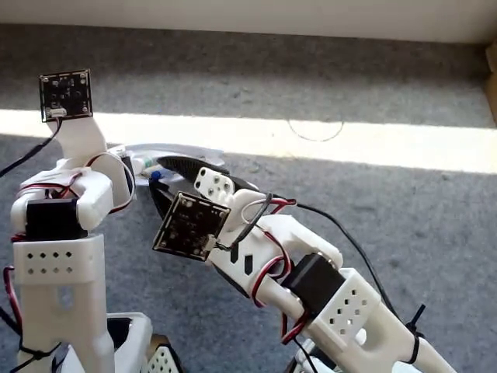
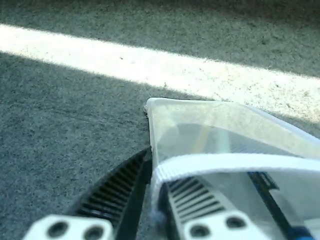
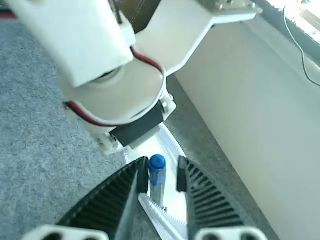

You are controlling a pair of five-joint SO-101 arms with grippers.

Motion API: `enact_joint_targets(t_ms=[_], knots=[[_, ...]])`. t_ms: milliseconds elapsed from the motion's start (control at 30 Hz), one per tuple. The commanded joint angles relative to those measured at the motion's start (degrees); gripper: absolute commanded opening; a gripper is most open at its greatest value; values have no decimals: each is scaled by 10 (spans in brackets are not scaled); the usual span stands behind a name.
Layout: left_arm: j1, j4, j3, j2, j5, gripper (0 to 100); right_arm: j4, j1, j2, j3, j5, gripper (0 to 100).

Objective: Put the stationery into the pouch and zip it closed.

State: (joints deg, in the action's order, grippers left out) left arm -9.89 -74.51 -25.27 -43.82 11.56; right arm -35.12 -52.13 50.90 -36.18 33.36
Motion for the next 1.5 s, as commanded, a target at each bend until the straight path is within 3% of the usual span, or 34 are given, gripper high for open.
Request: enact_joint_targets(t_ms=[0, 100, 733, 1100, 1367, 1467], knots=[[-8, 11, 6, 0, -5, 5, -36, -3, 18, 52, -46, 177], [-8, 11, 6, 0, -5, 5, -64, 3, 18, 87, -77, 177], [-16, 10, 6, 1, -3, 5, -167, 49, 24, 124, -80, 177], [-15, 10, 5, 1, -3, 5, -368, 29, 26, 226, -80, 177], [-14, 11, 5, 1, -3, 5, -395, 26, 25, 160, -86, 177], [-14, 11, 5, 1, -3, 5, -357, 29, 25, 124, -147, 177]])
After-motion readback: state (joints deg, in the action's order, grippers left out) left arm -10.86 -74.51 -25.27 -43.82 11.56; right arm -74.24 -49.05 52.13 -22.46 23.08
